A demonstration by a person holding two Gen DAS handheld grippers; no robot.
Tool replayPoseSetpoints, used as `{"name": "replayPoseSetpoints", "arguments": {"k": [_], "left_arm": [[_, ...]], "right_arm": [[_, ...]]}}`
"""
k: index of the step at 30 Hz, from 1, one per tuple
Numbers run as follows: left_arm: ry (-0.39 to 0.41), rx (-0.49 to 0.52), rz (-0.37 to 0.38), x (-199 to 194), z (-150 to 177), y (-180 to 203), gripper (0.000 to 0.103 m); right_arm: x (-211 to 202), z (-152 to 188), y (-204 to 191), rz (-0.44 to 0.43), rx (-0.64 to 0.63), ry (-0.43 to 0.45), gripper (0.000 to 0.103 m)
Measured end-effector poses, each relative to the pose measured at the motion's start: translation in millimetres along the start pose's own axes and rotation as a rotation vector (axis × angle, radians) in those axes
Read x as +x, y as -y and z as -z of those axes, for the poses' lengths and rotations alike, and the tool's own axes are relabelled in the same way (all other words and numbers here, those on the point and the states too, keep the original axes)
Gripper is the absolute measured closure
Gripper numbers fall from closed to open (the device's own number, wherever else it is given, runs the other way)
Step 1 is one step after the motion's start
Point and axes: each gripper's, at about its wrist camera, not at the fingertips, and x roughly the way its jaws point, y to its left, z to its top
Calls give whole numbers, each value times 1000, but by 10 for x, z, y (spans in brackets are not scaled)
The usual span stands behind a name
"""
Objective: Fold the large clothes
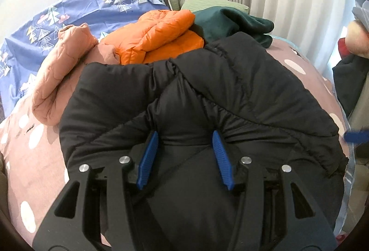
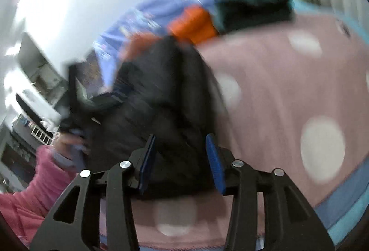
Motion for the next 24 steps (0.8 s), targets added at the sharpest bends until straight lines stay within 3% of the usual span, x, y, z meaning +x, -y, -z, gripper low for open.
{"name": "replayPoseSetpoints", "arguments": {"k": [1, 3, 4, 6, 8, 10, 14, 19, 21, 24], "left_arm": [[2, -4, 3, -4, 9, -2, 53], [6, -6, 7, 10, -3, -12, 53], [6, -5, 6, 8, -1, -14, 53], [8, -10, 16, 5, -4, -15, 52], [23, -14, 55, -9, 14, -13, 52], [27, 3, 38, 36, 22, 30, 51], [30, 7, 36, 62, 36, 40, 51], [19, -2, 46, -55, -51, 18, 51], [41, -1, 109, -198, -202, 73, 52], [120, 101, 194, -416, -489, 318, 52]], "right_arm": [[32, -19, -77, -5, -32, 10, 61], [225, 11, -183, 31, -75, -14, 80], [416, 61, -128, 68, -60, -63, 83], [775, 286, 178, 128, 48, -149, 103], [851, 443, 378, 69, 149, -134, 103], [812, 441, 391, 67, 191, -136, 103], [800, 437, 235, 127, 92, -151, 103], [803, 463, 225, 145, 90, -135, 103], [851, 463, 233, 160, 70, -128, 103], [854, 461, 175, 186, 43, -128, 103]]}}
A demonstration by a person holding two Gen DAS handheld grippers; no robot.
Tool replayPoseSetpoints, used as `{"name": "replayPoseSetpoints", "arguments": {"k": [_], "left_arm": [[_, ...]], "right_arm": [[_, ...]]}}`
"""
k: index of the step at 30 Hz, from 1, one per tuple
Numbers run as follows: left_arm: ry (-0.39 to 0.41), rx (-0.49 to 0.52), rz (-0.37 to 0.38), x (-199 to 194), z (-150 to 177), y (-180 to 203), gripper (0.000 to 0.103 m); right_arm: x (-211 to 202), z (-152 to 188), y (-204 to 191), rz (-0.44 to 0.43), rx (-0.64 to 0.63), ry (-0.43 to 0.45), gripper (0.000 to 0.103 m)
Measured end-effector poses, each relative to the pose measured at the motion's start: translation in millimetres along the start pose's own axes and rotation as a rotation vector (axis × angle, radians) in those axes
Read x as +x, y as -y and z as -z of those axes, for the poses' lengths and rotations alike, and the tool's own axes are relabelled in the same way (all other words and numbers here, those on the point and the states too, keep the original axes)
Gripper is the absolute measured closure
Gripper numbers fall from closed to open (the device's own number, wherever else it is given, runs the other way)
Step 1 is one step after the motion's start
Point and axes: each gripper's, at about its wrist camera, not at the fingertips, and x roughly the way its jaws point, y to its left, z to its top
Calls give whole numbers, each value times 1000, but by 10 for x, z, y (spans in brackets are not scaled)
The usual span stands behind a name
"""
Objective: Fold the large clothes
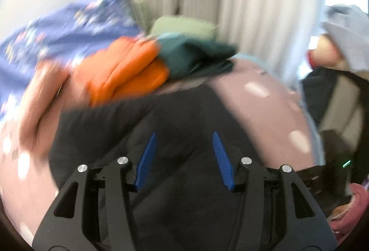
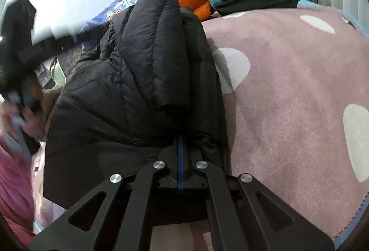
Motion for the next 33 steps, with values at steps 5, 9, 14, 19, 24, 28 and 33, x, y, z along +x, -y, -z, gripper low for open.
{"name": "replayPoseSetpoints", "arguments": {"k": [5, 9, 14, 19, 24, 28, 33], "left_arm": [[-119, 147, -97, 671, -284, 237, 46], [-259, -3, -90, 1401, -42, -138, 39], [-248, 11, -116, 1482, 21, -107, 36], [-237, -21, -84, 1470, 29, -169, 36], [-225, -40, -72, 1433, 57, -181, 36], [-225, -74, -42, 1426, 50, -235, 36], [-212, -123, 3, 1390, 55, -321, 36]], "right_arm": [[2, -45, 54, -6, 4, -6, 103], [13, -69, 44, 15, 9, 4, 103], [47, -71, 118, -8, 29, -16, 103], [10, -89, 27, 52, -42, -12, 103], [-366, -293, -137, 49, -127, 28, 97], [-542, -593, -264, -45, -180, 122, 97], [162, -600, -79, 60, -154, 17, 103]]}}
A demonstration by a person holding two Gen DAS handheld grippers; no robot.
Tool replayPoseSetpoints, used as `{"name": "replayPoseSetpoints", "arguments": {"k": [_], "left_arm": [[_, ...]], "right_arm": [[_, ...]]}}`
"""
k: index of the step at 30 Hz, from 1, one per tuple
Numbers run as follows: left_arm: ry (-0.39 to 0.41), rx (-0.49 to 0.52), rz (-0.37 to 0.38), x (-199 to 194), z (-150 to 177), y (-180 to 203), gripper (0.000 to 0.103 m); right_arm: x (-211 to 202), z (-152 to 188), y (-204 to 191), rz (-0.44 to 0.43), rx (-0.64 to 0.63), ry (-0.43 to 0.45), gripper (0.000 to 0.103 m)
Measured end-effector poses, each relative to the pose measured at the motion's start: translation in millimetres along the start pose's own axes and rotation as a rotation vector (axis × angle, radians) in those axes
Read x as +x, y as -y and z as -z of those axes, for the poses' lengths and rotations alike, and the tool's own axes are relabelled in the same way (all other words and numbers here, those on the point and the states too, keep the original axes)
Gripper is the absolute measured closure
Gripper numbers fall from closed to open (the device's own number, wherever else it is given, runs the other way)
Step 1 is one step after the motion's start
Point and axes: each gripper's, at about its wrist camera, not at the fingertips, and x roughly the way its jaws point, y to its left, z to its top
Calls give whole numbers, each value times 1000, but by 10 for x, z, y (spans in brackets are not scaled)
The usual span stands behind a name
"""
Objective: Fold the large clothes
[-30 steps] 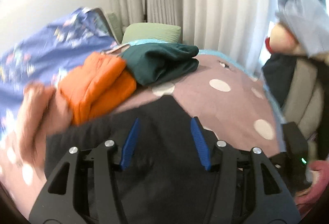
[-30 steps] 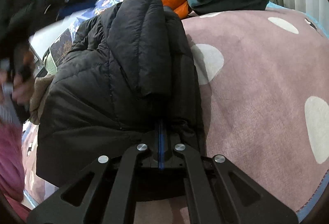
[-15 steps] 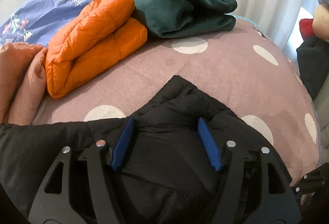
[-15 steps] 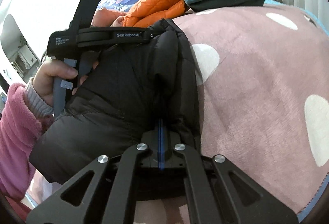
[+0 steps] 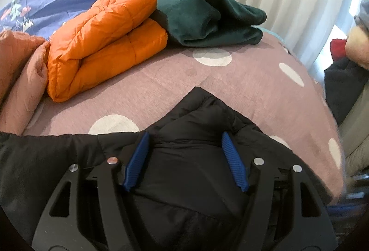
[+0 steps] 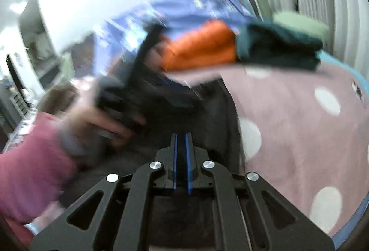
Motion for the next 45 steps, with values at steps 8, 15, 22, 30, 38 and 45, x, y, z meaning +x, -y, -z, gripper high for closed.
{"name": "replayPoseSetpoints", "arguments": {"k": [8, 15, 22, 30, 38, 45], "left_arm": [[92, -90, 58, -480, -67, -194, 51], [189, -159, -60, -1122, 177, -877, 53], [111, -206, -94, -572, 515, -1158, 64], [135, -199, -71, -538, 614, -1190, 64], [149, -186, -80, -677, 606, -1114, 66], [143, -161, -105, -666, 549, -1043, 66]], "right_arm": [[124, 152, 27, 15, 36, 6, 103], [159, 154, 135, -24, 69, 6, 103], [132, 178, 43, -4, 55, 7, 103], [90, 177, -8, 14, 26, 7, 102], [-583, -400, -264, 25, -128, -40, 41], [-490, -1130, -569, -43, -175, 167, 50]]}}
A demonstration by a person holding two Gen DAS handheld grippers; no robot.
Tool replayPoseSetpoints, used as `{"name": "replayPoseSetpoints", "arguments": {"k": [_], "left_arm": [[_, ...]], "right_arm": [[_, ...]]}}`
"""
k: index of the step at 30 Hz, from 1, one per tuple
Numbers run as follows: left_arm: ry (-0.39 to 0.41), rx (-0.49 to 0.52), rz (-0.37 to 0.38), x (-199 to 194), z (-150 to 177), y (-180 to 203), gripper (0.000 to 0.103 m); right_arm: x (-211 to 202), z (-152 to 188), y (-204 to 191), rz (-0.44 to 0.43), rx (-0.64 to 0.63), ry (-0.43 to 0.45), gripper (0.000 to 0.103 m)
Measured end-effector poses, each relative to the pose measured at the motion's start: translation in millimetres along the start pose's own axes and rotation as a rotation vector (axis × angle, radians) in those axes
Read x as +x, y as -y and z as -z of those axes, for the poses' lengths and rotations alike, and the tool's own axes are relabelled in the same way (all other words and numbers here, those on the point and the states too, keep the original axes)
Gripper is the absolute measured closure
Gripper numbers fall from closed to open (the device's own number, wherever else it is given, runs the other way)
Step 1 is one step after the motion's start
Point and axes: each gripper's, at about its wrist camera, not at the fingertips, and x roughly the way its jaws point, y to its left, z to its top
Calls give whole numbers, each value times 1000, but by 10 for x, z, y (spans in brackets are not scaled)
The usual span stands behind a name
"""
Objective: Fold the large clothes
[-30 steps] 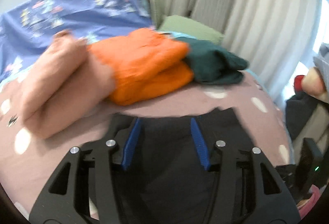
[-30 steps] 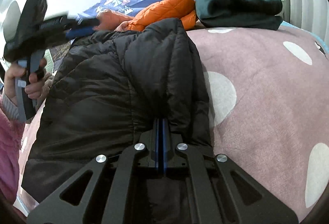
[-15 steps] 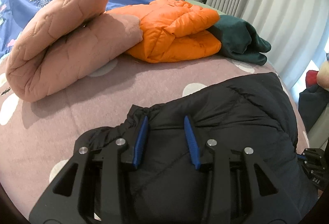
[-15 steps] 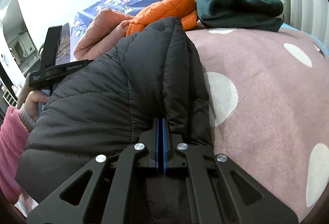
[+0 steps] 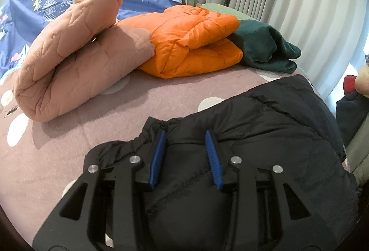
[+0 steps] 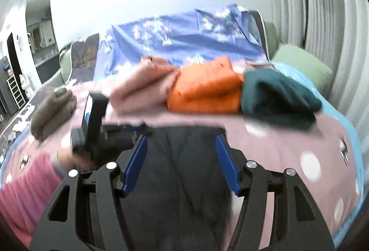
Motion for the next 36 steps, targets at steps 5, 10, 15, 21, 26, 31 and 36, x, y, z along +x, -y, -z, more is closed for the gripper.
{"name": "replayPoseSetpoints", "arguments": {"k": [5, 10, 15, 21, 26, 31, 36], "left_arm": [[-3, 12, -14, -3, 6, 26, 66], [18, 10, 4, 43, 26, -10, 65], [56, -38, 70, 71, 117, -150, 64], [56, -96, 137, 96, 133, -270, 64], [32, -69, 58, -31, 90, -188, 64], [69, -38, -26, -547, 151, -29, 37], [92, 4, -15, -1145, 513, 244, 28]], "right_arm": [[855, 192, 171, 102, -1, -145, 59], [1236, 630, 634, 59, 169, -167, 57], [1246, 717, 616, 52, 167, -151, 57], [1263, 722, 649, 22, 194, -157, 57], [1241, 720, 654, 25, 180, -157, 57], [1232, 718, 652, 17, 190, -151, 57], [1233, 718, 653, 16, 191, -151, 57]]}}
